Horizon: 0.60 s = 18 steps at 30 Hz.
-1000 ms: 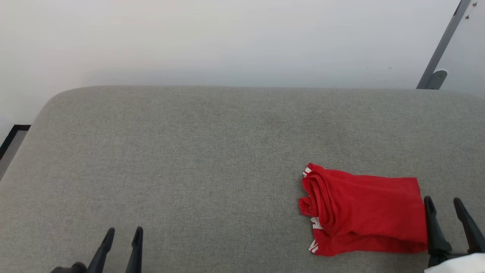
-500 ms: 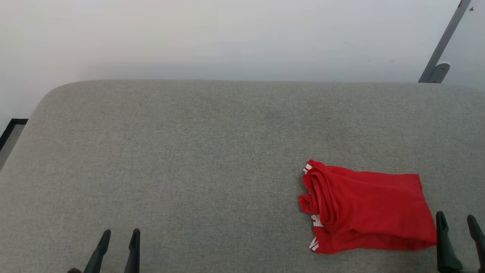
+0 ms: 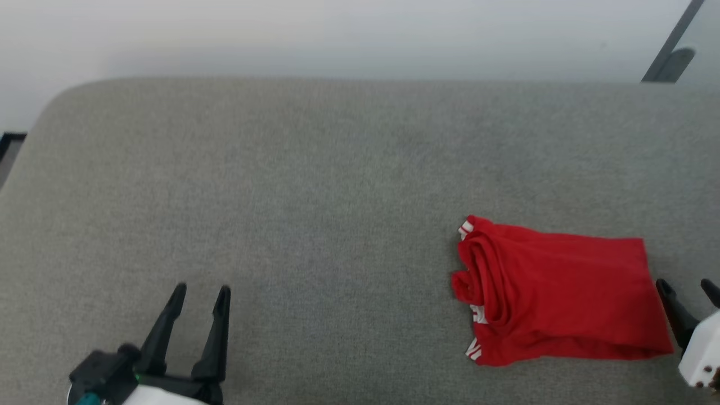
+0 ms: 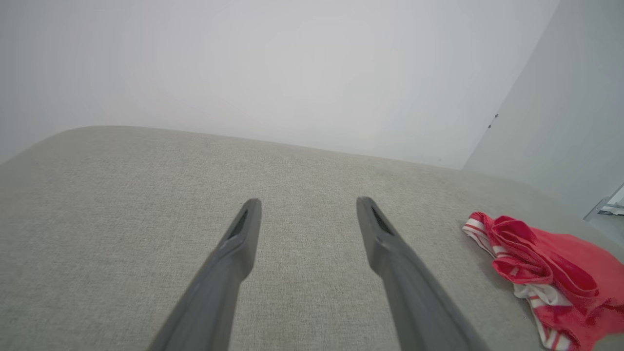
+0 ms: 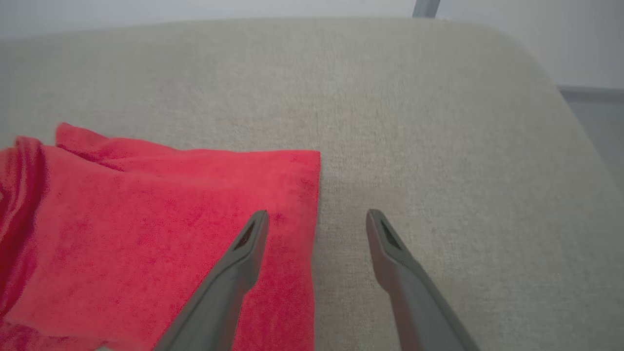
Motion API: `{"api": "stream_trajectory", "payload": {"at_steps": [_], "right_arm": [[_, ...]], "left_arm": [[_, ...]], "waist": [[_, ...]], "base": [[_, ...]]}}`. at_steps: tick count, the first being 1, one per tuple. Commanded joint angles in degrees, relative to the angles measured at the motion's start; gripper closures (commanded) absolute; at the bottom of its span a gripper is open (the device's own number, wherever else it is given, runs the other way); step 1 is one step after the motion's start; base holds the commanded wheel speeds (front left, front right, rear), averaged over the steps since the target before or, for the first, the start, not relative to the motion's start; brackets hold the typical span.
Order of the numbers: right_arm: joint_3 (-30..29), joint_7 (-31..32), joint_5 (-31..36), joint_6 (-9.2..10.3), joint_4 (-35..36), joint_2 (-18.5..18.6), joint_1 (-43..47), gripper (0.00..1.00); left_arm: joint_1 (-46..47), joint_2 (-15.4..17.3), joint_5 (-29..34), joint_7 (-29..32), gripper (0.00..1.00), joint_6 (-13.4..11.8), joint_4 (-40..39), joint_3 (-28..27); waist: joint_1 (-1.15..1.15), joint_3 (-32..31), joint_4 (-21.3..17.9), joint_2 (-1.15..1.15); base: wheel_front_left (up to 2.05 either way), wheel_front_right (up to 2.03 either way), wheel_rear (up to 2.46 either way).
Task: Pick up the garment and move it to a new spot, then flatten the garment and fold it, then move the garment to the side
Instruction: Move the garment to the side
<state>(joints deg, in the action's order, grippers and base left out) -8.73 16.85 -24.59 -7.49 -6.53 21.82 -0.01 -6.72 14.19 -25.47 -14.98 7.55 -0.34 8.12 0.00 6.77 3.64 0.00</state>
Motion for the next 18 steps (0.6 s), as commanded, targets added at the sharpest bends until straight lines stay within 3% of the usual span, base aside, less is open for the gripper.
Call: {"api": "stream_trajectory", "payload": {"at_steps": [1, 2, 6, 9, 17, 18], "right_arm": [[0.30, 5.11, -1.60, 0.00, -0.72, 0.81, -1.55, 0.00], [0.30, 5.11, -1.60, 0.00, -0.72, 0.81, -1.55, 0.00], [-0.18, 16.26, -4.36, 0.00, -1.50, 2.90, -5.44, 0.00], [0.61, 20.97, -5.70, 0.01, -2.26, 2.68, -7.52, 0.00], [3.51, 25.74, -5.60, 0.00, -8.63, -2.04, -9.98, 0.00], [4.16, 25.82, -5.49, -0.01, -9.17, -2.72, -9.81, 0.44]], "left_arm": [[1.89, 0.19, -0.67, -0.27, 0.00, -0.14, 0.21, 0.57], [1.89, 0.19, -0.67, -0.27, 0.00, -0.14, 0.21, 0.57], [4.75, 0.73, -1.23, -0.27, 0.00, -0.14, 0.60, 2.03], [6.62, 1.18, -1.61, -0.27, 0.00, -0.14, 1.11, 3.34], [10.62, 3.33, -2.67, -0.27, 0.00, -0.14, 1.71, 5.35], [10.91, 3.49, -2.74, -0.27, 0.00, -0.14, 1.84, 5.40]], "waist": [[0.00, 2.31, 0.52, 0.00], [0.00, 2.31, 0.52, 0.00], [0.00, 5.25, 1.10, 0.00], [0.00, 7.17, 1.46, 0.00], [0.00, 11.30, 1.27, 0.00], [0.00, 11.45, 1.05, 0.00]], "base": [[0.00, 0.00, 0.00], [0.00, 0.00, 0.00], [0.00, 0.00, 0.00], [0.00, 0.00, 0.00], [0.00, 0.00, 0.00], [0.00, 0.00, 0.00]]}}
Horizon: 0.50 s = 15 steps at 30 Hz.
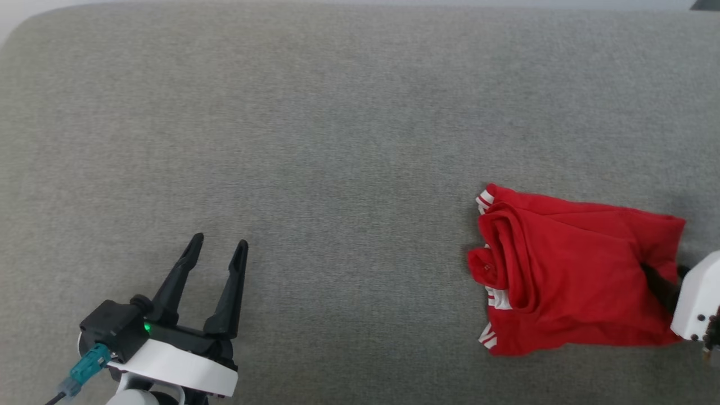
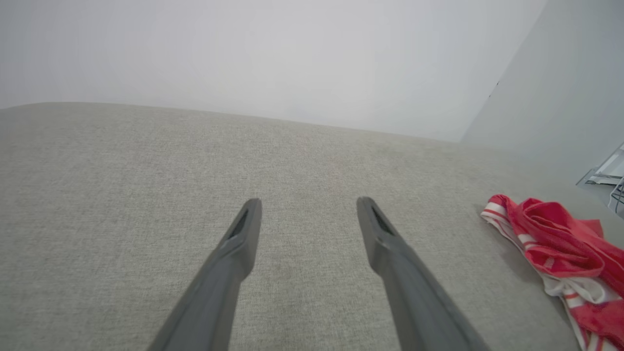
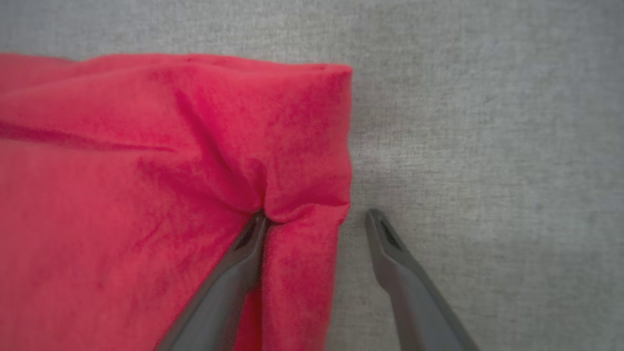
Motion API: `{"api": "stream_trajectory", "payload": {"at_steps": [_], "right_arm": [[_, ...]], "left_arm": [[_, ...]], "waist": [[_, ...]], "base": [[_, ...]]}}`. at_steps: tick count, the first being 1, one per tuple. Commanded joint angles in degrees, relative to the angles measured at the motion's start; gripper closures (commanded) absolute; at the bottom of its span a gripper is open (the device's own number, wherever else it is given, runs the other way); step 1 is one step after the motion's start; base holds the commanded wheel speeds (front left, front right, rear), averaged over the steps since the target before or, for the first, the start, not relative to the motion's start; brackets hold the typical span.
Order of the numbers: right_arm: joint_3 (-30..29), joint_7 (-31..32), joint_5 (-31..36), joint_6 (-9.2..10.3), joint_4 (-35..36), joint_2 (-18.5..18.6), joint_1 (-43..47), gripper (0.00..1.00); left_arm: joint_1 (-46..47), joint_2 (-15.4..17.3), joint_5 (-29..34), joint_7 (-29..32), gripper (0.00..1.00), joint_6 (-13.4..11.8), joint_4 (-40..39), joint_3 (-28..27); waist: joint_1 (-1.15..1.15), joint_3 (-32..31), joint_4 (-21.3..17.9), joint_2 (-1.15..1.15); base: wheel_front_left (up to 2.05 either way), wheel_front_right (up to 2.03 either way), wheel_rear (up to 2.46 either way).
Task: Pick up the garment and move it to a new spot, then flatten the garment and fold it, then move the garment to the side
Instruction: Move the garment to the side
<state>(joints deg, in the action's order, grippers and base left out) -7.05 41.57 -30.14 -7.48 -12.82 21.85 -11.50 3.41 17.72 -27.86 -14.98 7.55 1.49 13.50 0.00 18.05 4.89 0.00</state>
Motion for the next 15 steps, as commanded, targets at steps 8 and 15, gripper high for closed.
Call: {"api": "stream_trajectory", "payload": {"at_steps": [8, 15], "right_arm": [[1.35, -5.54, -0.99, 0.10, -2.02, -3.43, -0.65, 1.00], [-5.68, -11.49, -0.07, 0.09, -0.51, -2.09, -5.23, 1.00]], "left_arm": [[1.78, 2.03, -0.12, -0.27, 0.00, -0.14, -0.56, -0.01], [6.31, 6.30, 0.55, -0.27, 0.00, -0.14, -2.21, 2.43]], "waist": [[0.00, 1.83, -5.86, 0.00], [0.00, 6.05, -11.98, 0.00]], "base": [[0.00, 0.00, 0.00], [0.00, 0.00, 0.00]]}}
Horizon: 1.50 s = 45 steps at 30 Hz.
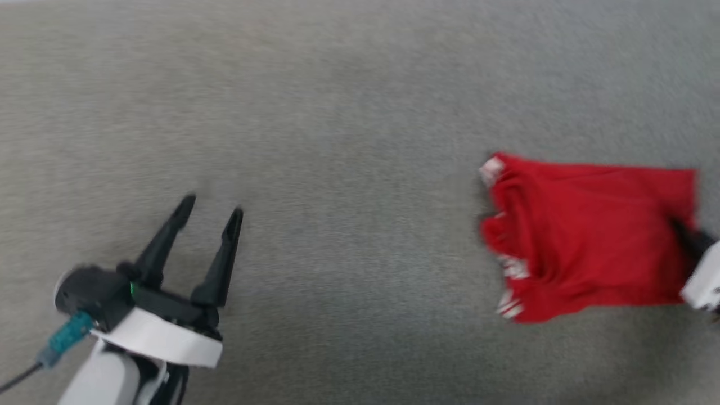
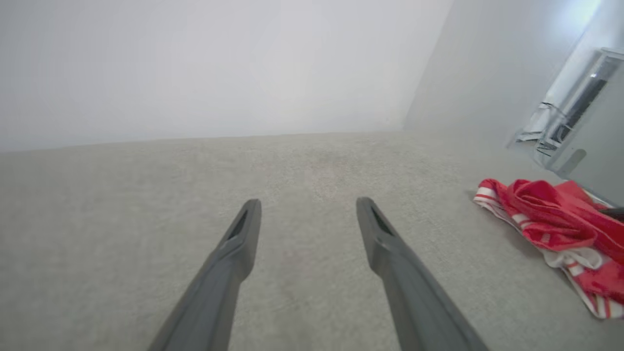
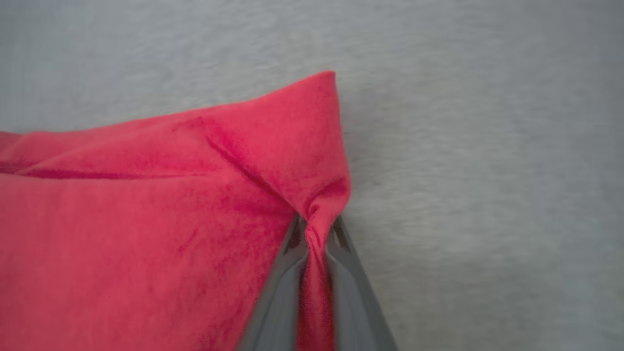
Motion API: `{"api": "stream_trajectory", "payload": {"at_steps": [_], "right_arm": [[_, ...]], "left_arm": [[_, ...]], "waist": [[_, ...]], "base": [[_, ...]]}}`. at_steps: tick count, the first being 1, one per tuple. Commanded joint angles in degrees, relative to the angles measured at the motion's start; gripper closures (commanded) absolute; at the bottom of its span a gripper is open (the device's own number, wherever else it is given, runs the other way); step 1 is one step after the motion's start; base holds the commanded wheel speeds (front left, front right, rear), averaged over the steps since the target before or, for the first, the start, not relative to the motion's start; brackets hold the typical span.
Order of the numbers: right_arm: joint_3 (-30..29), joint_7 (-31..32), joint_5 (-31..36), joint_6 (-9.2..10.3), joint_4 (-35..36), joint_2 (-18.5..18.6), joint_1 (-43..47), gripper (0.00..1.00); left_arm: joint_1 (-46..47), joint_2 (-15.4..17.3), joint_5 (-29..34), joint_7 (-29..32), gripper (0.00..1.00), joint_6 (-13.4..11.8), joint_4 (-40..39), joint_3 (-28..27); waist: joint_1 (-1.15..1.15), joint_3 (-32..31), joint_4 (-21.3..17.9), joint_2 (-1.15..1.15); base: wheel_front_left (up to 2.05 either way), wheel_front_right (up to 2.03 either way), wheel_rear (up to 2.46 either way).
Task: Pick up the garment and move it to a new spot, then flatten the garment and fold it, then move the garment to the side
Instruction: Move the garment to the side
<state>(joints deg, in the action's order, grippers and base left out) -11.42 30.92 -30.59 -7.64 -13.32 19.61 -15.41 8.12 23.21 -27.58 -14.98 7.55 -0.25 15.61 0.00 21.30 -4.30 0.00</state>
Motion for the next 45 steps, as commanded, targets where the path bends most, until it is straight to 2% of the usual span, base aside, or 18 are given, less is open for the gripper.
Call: {"api": "stream_trajectory", "payload": {"at_steps": [1, 10, 15, 19, 24, 33, 34, 36, 40, 45], "right_arm": [[-2.96, -1.58, 0.46, 0.20, 0.00, 0.25, -1.99, 1.00], [-17.86, -5.74, 5.46, 0.17, -3.55, 1.56, -10.96, 1.00], [-23.39, -9.22, 10.53, 0.17, -6.14, 2.44, -15.43, 1.00], [-28.15, -14.47, 16.17, 0.18, -8.48, 1.32, -19.78, 1.00], [-31.83, -20.58, 22.42, 0.17, -12.21, 0.20, -24.67, 1.00], [-32.10, -28.01, 28.98, 0.17, -20.90, 1.29, -28.48, 1.00], [-32.18, -28.40, 29.56, 0.17, -21.79, 1.70, -28.59, 0.87], [-31.80, -29.69, 30.62, 0.16, -23.00, 2.16, -28.63, 0.00], [-28.00, -31.44, 31.94, 0.17, -23.41, 3.08, -27.58, 0.00], [-17.35, -32.08, 31.96, 0.17, -22.59, 2.00, -24.39, 0.00]], "left_arm": [[2.74, 1.66, 0.12, -0.27, 0.00, -0.14, -0.71, 0.83], [16.55, 9.71, -1.72, -0.27, 0.00, -0.14, -4.71, 8.09], [22.39, 11.96, -2.16, -0.27, 0.00, -0.14, -6.30, 10.02], [26.21, 13.73, -2.44, -0.27, 0.00, -0.14, -7.71, 10.99], [28.10, 15.03, -2.59, -0.27, 0.00, -0.14, -8.94, 11.27], [26.50, 15.26, -2.43, -0.27, 0.00, -0.14, -8.69, 10.30], [26.35, 14.97, -2.41, -0.27, 0.00, -0.14, -8.59, 10.26], [25.96, 14.23, -2.29, -0.27, 0.00, -0.14, -8.27, 10.10], [24.16, 11.83, -2.14, -0.27, 0.00, -0.14, -6.95, 9.01], [18.85, 7.94, -2.56, -0.27, 0.00, -0.14, -4.89, 6.31]], "waist": [[0.00, 3.65, -3.46, 0.00], [0.00, 11.37, -7.66, 0.00], [0.00, 13.67, -8.03, 0.00], [0.00, 15.45, -8.04, 0.00], [0.00, 16.88, -7.70, 0.00], [0.00, 17.36, -6.24, 0.00], [0.00, 17.15, -6.00, 0.00], [0.00, 16.35, -5.51, 0.00], [0.00, 13.17, -4.56, 0.00], [0.00, 7.71, -3.74, 0.00]], "base": [[0.00, 0.00, 0.00], [0.00, 0.00, 0.00], [0.00, 0.00, 0.00], [0.00, 0.00, 0.00], [0.00, 0.00, 0.00], [0.00, 0.00, 0.00], [0.00, 0.00, 0.00], [0.00, 0.00, 0.00], [0.00, 0.00, 0.00], [0.00, 0.00, 0.00]]}}
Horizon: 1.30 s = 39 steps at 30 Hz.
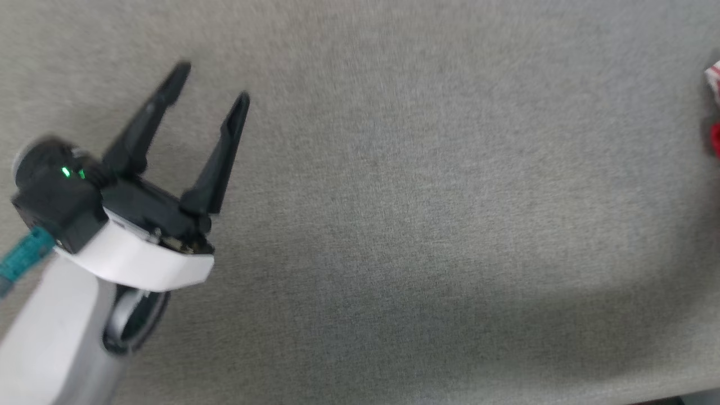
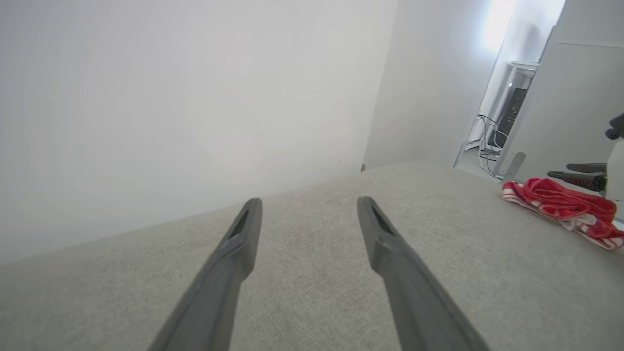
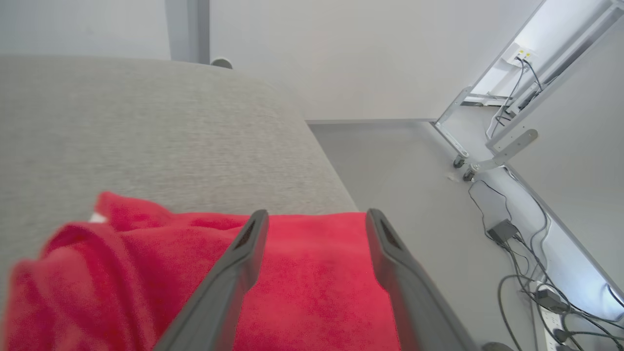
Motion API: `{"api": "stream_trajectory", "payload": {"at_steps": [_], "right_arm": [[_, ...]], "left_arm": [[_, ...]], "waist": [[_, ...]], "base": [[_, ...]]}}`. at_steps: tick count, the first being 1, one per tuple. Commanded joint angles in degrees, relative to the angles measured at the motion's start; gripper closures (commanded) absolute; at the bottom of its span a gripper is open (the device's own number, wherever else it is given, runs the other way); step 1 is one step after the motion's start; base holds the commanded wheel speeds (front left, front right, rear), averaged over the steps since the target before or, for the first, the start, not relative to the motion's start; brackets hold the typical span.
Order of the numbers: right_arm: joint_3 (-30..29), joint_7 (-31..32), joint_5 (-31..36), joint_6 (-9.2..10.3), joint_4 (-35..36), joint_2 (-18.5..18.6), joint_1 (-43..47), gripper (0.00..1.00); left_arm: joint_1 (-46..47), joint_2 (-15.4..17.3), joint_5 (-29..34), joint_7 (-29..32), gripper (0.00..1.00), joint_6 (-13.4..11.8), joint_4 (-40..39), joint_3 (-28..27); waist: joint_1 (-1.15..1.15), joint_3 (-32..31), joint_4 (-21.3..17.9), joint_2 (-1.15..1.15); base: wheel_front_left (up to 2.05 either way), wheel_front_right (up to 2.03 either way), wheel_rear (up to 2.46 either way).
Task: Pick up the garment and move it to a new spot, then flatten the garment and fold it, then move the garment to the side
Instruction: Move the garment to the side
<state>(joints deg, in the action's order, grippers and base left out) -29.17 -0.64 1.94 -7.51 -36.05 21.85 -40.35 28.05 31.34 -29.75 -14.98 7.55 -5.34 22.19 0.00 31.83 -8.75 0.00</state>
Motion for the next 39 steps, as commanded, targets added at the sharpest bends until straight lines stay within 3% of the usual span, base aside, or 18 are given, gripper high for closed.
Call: {"api": "stream_trajectory", "payload": {"at_steps": [1, 10, 22, 31, 39], "right_arm": [[2.19, -1.02, -1.17, 0.04, 0.30, -0.45, 1.04, 0.00], [17.91, -6.39, -7.84, 0.03, 1.78, -5.18, 9.64, 0.00], [27.85, -13.32, -14.49, 0.03, 3.20, -9.11, 21.41, 0.00], [29.25, -14.51, -17.85, 0.03, 11.26, -11.66, 31.07, 0.00], [25.85, -14.50, -17.14, 0.03, 18.94, -12.63, 37.58, 0.00]], "left_arm": [[-2.39, -1.09, -0.27, -0.27, 0.00, -0.14, 0.70, -0.78], [-13.90, -6.74, 0.42, -0.27, 0.00, -0.14, 5.46, -3.96], [-26.35, -12.22, 1.12, -0.27, 0.00, -0.14, 11.93, -9.87], [-34.39, -14.82, 2.81, -0.27, 0.00, -0.14, 11.66, -14.39], [-37.85, -16.17, 3.80, -0.27, 0.00, -0.14, 8.59, -17.11]], "waist": [[0.00, -4.11, 0.96, 0.00], [0.00, -14.43, 4.90, 0.00], [0.00, -26.64, 10.00, 0.00], [0.00, -32.44, 11.59, 0.00], [0.00, -33.83, 13.21, 0.00]], "base": [[0.00, 0.00, 0.00], [0.00, 0.00, 0.00], [0.00, 0.00, 0.00], [0.00, 0.00, 0.00], [0.00, 0.00, 0.00]]}}
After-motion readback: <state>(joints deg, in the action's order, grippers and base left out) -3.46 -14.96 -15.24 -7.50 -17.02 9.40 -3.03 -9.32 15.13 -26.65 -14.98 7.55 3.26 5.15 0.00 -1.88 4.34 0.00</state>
